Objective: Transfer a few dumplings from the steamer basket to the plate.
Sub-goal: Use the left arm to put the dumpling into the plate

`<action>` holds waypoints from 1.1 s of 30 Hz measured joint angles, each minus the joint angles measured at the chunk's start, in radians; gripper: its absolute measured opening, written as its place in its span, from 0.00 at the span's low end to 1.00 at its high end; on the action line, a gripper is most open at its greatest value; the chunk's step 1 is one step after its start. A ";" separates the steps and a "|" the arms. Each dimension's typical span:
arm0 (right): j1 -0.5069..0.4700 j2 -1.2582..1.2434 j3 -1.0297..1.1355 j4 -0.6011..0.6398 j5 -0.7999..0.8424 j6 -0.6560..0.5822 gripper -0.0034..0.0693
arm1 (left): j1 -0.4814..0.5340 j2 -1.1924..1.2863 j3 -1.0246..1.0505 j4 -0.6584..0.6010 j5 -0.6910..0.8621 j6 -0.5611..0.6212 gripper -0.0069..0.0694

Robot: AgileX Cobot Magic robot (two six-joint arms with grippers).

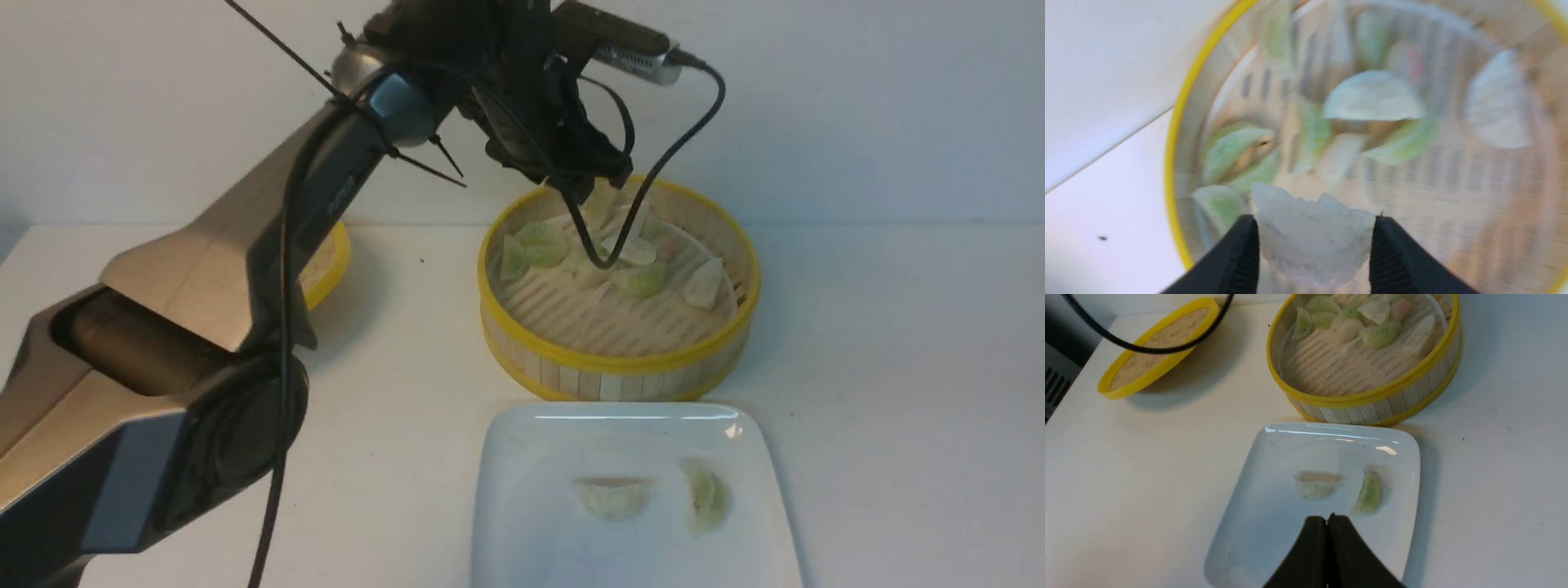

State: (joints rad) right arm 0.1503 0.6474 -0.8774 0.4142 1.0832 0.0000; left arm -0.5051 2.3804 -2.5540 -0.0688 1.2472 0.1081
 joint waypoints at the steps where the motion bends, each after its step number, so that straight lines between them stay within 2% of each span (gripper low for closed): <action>1: 0.000 0.000 0.000 0.000 0.004 0.000 0.03 | 0.000 -0.028 0.027 -0.023 0.000 0.000 0.50; 5: 0.000 0.000 0.000 0.000 0.012 0.000 0.03 | 0.000 -0.148 0.198 -0.072 0.000 0.000 0.50; 9: 0.000 0.000 0.000 0.000 0.013 0.000 0.03 | -0.001 -0.299 0.509 -0.118 0.000 0.004 0.50; 13: 0.000 0.000 0.000 0.000 0.010 -0.019 0.03 | -0.028 -0.396 0.816 -0.184 -0.001 0.070 0.50; 16: 0.000 0.000 0.000 0.000 0.003 -0.035 0.03 | -0.061 -0.407 0.953 -0.238 -0.037 0.133 0.50; 26: 0.000 0.000 0.000 0.000 0.000 -0.042 0.03 | -0.101 -0.351 0.998 -0.251 -0.308 0.182 0.50; 33: 0.000 0.000 0.000 0.001 0.000 -0.042 0.03 | -0.101 -0.313 0.998 -0.203 -0.313 0.182 0.51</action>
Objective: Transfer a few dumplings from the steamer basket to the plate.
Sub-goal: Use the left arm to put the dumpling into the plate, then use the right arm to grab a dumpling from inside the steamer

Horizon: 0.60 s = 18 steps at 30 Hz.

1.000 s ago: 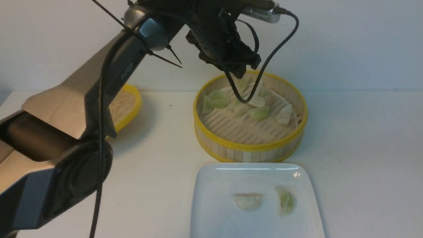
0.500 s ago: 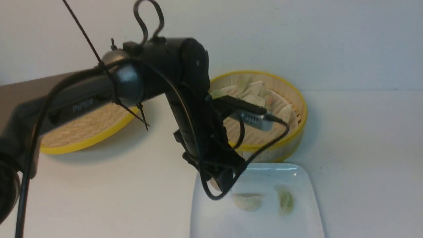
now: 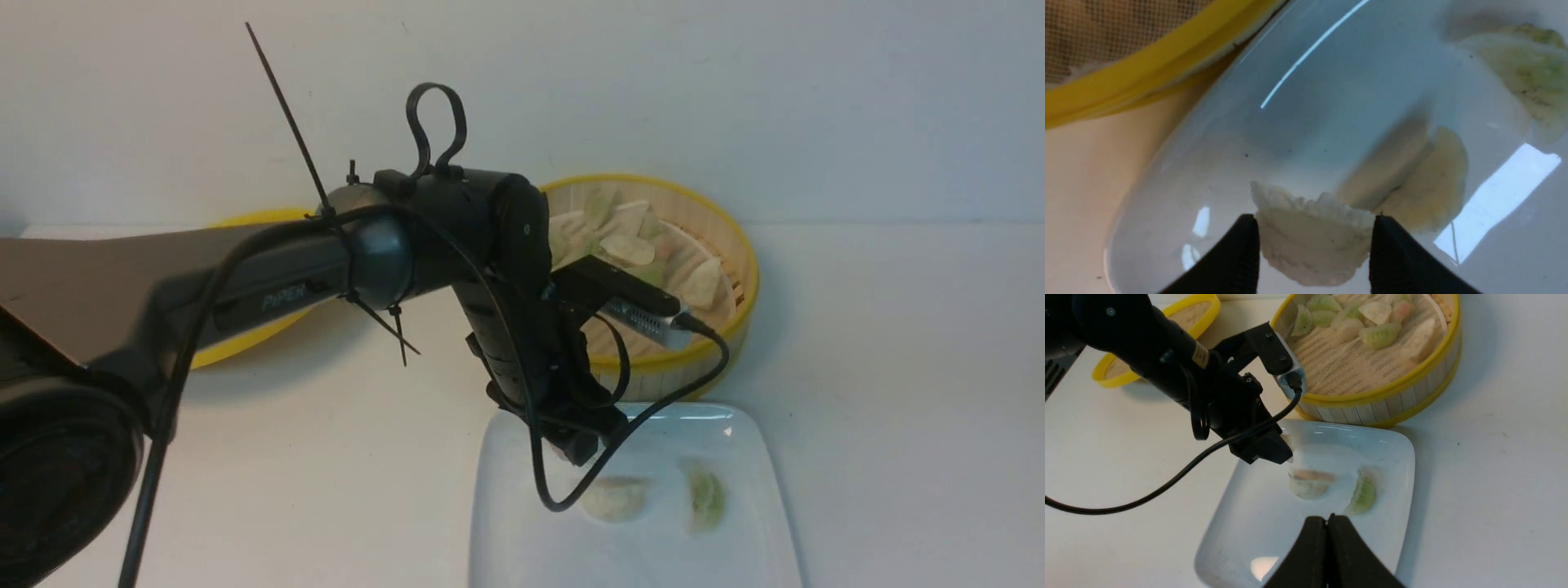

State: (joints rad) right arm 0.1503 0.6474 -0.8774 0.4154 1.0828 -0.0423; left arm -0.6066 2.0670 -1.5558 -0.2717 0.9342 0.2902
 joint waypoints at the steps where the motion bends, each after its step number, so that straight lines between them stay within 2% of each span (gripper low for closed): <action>1: 0.000 0.000 0.000 0.000 0.000 0.000 0.03 | 0.000 0.002 0.000 0.003 0.000 0.000 0.52; 5: 0.000 0.000 0.000 0.000 0.001 0.000 0.03 | 0.000 0.004 -0.001 0.003 0.005 -0.016 0.62; 10: 0.000 0.006 -0.005 0.000 0.000 0.000 0.03 | 0.000 0.009 -0.050 0.008 0.088 -0.047 0.65; 13: 0.000 0.049 -0.046 -0.001 0.011 0.002 0.03 | 0.000 0.009 -0.115 0.018 0.185 -0.070 0.57; 16: 0.000 0.169 -0.142 0.000 0.032 0.003 0.03 | 0.001 -0.040 -0.175 0.045 0.260 -0.089 0.32; 17: 0.000 0.169 -0.142 0.000 0.033 0.003 0.03 | 0.001 -0.046 -0.176 0.045 0.262 -0.089 0.30; 18: 0.000 0.213 -0.172 0.000 0.035 0.003 0.03 | 0.001 -0.071 -0.179 0.050 0.267 -0.090 0.24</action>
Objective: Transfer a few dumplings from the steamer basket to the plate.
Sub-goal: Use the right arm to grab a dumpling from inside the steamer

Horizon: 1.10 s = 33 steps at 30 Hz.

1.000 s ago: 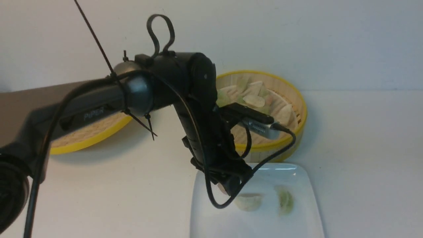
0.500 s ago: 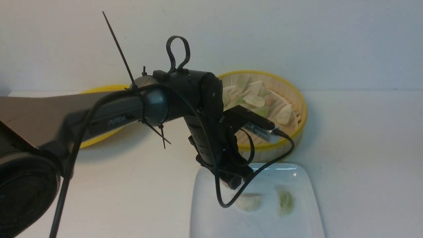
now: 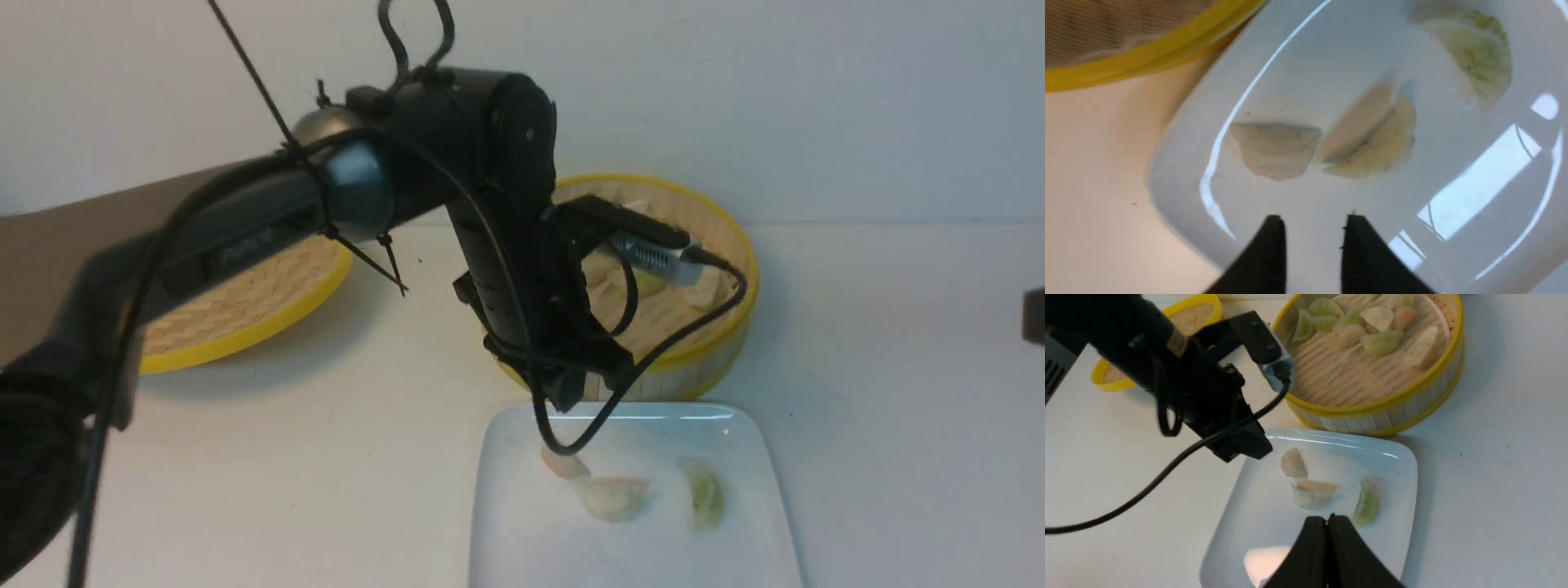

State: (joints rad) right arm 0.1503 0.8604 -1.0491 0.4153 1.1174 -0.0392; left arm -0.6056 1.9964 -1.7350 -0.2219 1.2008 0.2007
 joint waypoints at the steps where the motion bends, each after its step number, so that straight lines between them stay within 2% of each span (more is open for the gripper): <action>1: 0.000 0.065 -0.042 0.000 0.005 -0.004 0.03 | 0.000 -0.054 0.000 0.005 0.004 0.000 0.15; 4: 0.000 0.198 -0.119 0.006 0.005 -0.022 0.03 | 0.001 -0.193 0.032 0.006 0.006 0.000 0.09; 9: 0.000 0.406 -0.234 0.017 0.005 -0.046 0.03 | 0.001 -0.490 0.191 0.005 0.008 0.000 0.08; 14: 0.022 0.590 -0.356 -0.007 -0.002 -0.049 0.05 | 0.001 -0.789 0.413 -0.005 -0.087 -0.004 0.08; 17: 0.061 0.716 -0.448 -0.068 -0.020 -0.049 0.10 | 0.001 -0.946 0.556 -0.013 -0.166 -0.008 0.08; 21: 0.109 0.866 -0.562 -0.157 -0.028 -0.045 0.20 | 0.001 -1.095 0.690 -0.014 -0.250 -0.037 0.08; 22: 0.127 0.943 -0.607 -0.204 -0.031 -0.034 0.27 | 0.001 -1.170 0.752 -0.014 -0.299 -0.051 0.08; 24: 0.139 1.017 -0.656 -0.258 -0.031 -0.016 0.35 | 0.001 -1.234 0.804 -0.008 -0.341 -0.065 0.08; 25: 0.141 1.025 -0.661 -0.258 -0.031 -0.014 0.36 | 0.001 -1.241 0.809 -0.007 -0.344 -0.067 0.08; 28: 0.148 1.162 -0.757 -0.317 -0.031 0.006 0.53 | 0.001 -1.327 0.860 0.016 -0.370 -0.111 0.08; 33: 0.148 1.301 -0.866 -0.348 -0.033 0.025 0.67 | 0.001 -1.349 0.866 0.023 -0.363 -0.137 0.08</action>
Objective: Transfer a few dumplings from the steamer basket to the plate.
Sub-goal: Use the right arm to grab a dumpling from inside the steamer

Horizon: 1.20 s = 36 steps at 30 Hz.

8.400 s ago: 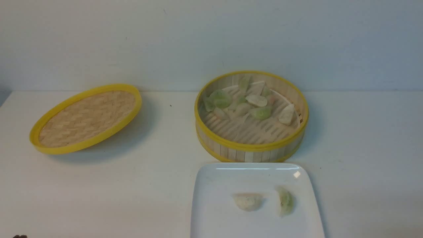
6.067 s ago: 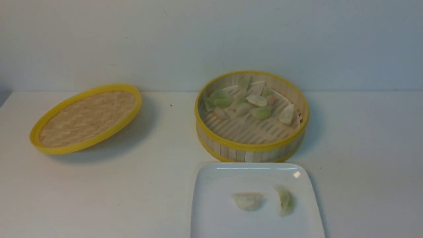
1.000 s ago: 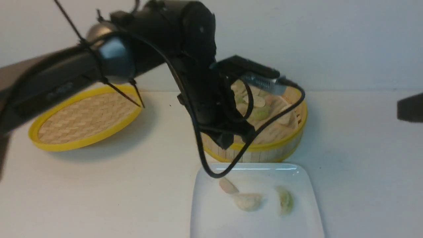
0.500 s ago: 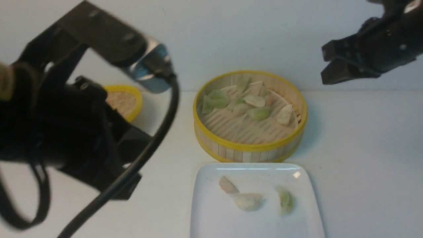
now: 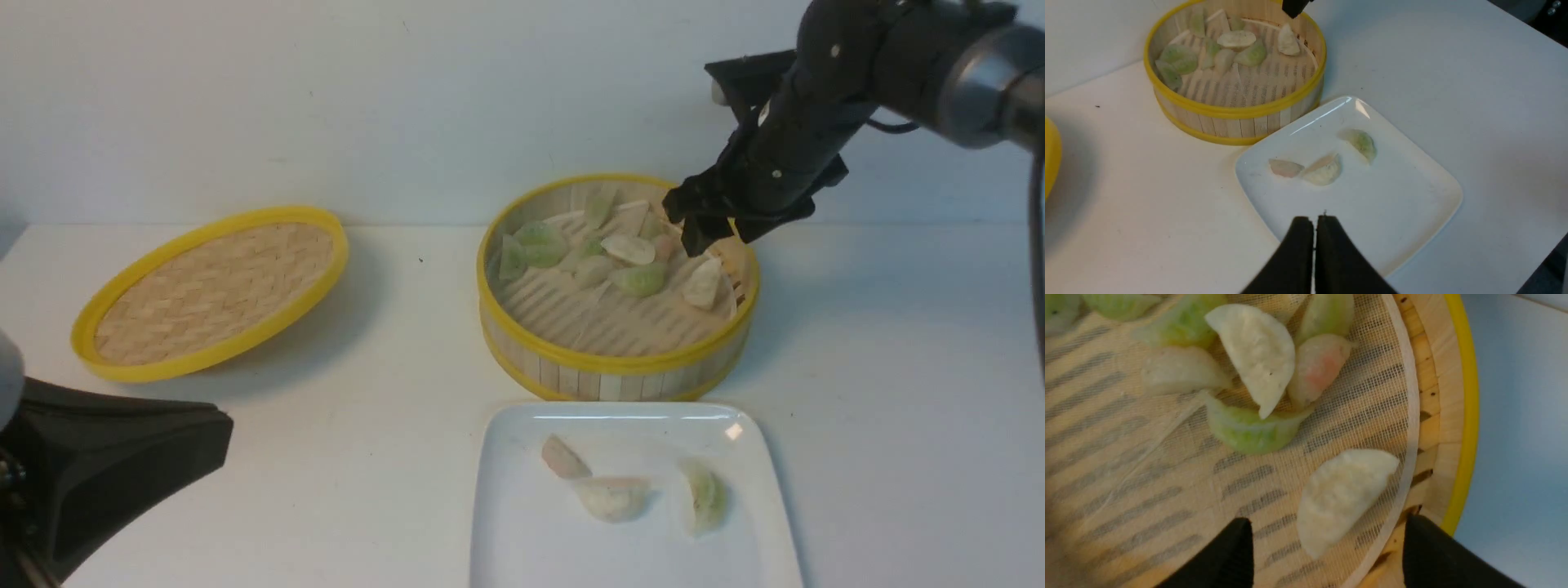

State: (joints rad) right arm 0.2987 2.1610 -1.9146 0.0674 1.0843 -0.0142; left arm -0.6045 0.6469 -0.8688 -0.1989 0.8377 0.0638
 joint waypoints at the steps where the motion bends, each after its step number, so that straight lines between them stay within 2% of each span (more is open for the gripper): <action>1: 0.000 0.026 -0.018 -0.005 0.000 0.008 0.68 | 0.000 0.000 0.000 0.000 0.006 -0.001 0.08; 15: 0.002 0.165 -0.071 -0.018 -0.025 0.065 0.70 | 0.000 0.001 0.000 0.002 0.051 -0.002 0.08; 18: 0.002 0.175 -0.071 -0.019 -0.024 0.065 0.65 | 0.000 0.001 0.000 0.004 0.053 -0.002 0.08; 20: 0.002 0.176 -0.071 -0.021 -0.018 0.063 0.56 | 0.000 0.001 0.000 0.005 0.053 -0.002 0.08; 21: 0.002 0.176 -0.072 -0.027 -0.007 0.057 0.44 | 0.000 0.001 0.000 0.006 0.053 -0.002 0.08; 22: 0.002 0.176 -0.079 -0.030 0.007 0.056 0.41 | 0.000 0.001 0.000 0.006 0.053 -0.002 0.08; 28: 0.002 0.145 -0.177 -0.041 0.125 0.050 0.42 | 0.000 0.001 0.000 0.006 0.053 -0.002 0.08; 36: 0.002 -0.054 -0.303 -0.004 0.159 0.025 0.42 | 0.000 0.001 0.000 0.012 0.051 0.006 0.08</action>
State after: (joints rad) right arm 0.3006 2.1068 -2.2181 0.0633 1.2436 0.0111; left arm -0.6045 0.6480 -0.8688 -0.1868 0.8887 0.0701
